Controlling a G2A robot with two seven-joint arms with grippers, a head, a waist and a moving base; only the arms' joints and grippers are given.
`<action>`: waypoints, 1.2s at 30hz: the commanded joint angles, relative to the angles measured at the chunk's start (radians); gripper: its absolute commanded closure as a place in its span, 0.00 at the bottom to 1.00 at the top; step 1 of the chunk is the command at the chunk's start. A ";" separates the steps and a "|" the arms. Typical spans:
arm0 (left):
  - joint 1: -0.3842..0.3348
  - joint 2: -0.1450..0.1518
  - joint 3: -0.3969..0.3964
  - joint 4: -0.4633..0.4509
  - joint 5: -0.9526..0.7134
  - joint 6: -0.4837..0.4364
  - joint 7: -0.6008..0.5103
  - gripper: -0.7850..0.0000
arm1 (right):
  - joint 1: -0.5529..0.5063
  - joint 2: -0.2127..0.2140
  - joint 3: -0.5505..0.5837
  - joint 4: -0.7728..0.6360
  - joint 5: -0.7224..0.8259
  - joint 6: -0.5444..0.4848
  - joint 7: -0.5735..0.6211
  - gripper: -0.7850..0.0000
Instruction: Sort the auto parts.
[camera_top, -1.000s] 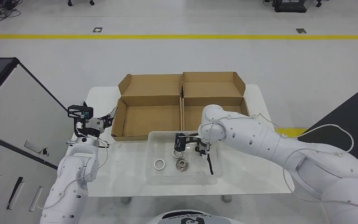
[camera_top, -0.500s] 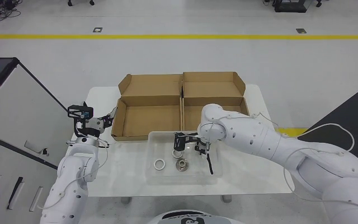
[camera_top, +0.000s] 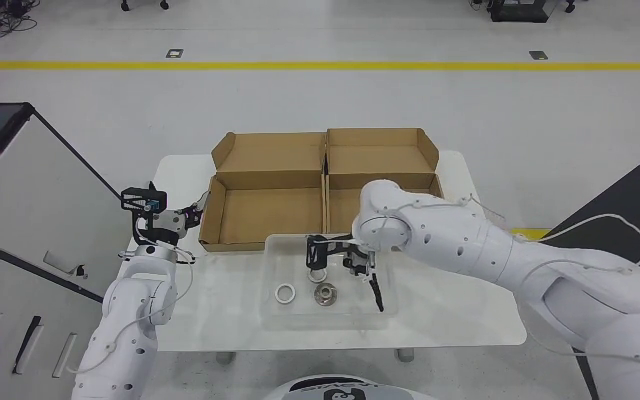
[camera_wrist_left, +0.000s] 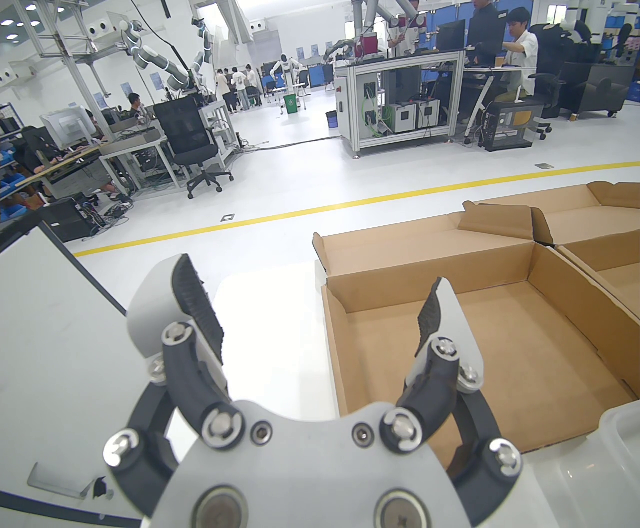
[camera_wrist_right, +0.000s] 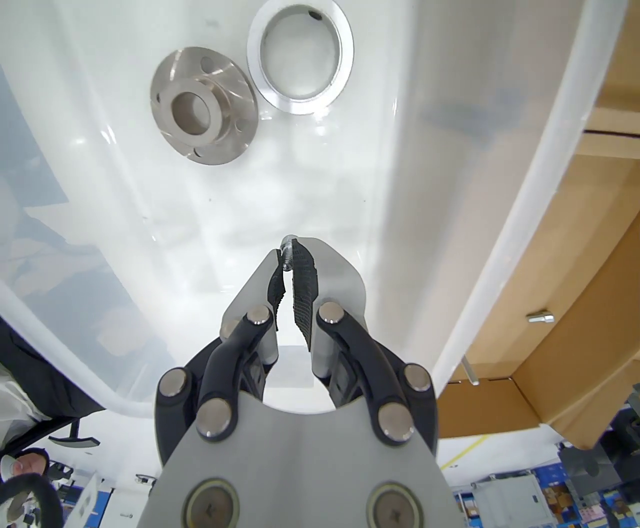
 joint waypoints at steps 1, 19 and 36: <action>0.000 0.000 0.000 0.000 0.000 0.000 0.000 0.00 | 0.010 0.010 0.000 -0.019 0.013 -0.003 -0.003 1.00; 0.000 0.000 0.000 0.000 0.000 0.000 0.000 0.00 | 0.072 0.090 0.010 -0.111 0.128 -0.066 -0.066 1.00; 0.000 0.000 0.000 0.000 0.000 0.000 0.000 0.00 | 0.055 0.147 0.132 -0.048 0.259 -0.135 -0.169 1.00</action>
